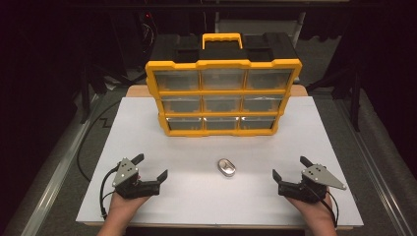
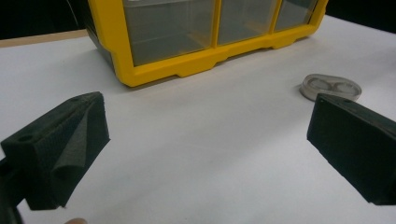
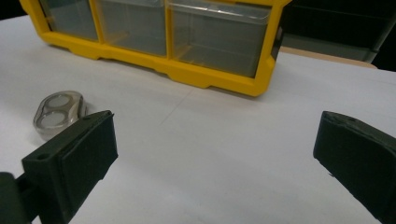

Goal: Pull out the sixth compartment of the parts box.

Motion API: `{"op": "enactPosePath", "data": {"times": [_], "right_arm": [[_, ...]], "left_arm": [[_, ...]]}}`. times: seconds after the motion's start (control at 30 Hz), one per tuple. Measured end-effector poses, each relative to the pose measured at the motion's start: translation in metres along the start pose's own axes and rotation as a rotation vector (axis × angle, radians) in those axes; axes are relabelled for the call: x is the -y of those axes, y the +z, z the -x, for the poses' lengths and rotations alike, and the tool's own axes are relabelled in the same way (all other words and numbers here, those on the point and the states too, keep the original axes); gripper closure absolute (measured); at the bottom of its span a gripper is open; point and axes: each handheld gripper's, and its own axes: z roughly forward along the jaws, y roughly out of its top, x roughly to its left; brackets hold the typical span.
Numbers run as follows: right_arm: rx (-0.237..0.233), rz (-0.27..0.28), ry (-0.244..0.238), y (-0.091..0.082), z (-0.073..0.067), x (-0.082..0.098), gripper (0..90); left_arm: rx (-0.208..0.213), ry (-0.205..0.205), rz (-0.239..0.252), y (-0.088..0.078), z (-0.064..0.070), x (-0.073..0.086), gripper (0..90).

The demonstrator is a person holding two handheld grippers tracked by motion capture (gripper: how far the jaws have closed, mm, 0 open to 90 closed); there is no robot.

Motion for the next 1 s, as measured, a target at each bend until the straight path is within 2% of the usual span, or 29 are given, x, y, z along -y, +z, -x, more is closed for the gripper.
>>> {"op": "enactPosePath", "data": {"times": [0.17,0.37,0.57,0.63,0.77,0.87,0.9,1.0], "right_arm": [[0.002,0.002,0.014,-0.0002,0.003,0.0012,0.0],[0.012,-0.008,0.02,0.0014,0.0042,0.0027,0.0],[0.011,-0.012,0.018,0.0014,0.0023,0.0031,0.1],[-0.005,-0.012,0.027,0.0015,0.0012,0.0026,0.1],[-0.005,0.002,0.005,0.0008,-0.0015,0.001,0.0],[0.001,-0.001,-0.005,0.0014,-0.0018,0.0001,0.1],[0.003,-0.013,0.005,0.002,-0.0012,-0.0009,0.0],[0.007,-0.003,0.009,0.0049,0.0009,-0.0027,0.0]], "left_arm": [[-0.003,0.015,0.01,0.0019,0.0005,0.0016,0.2],[0.008,0.0,0.028,0.002,0.0001,0.002,0.3],[0.009,0.004,0.03,0.0012,-0.0005,0.0018,0.5],[0.002,0.002,0.03,0.0007,-0.0008,0.002,0.8],[0.011,-0.014,0.04,0.0005,-0.0004,0.0022,0.8],[0.015,0.002,0.03,0.0004,0.0027,0.0006,0.2],[0.018,0.001,0.035,0.0007,0.0035,0.0002,0.2],[0.027,0.011,0.029,0.0019,0.0054,-0.0002,0.2]]}}
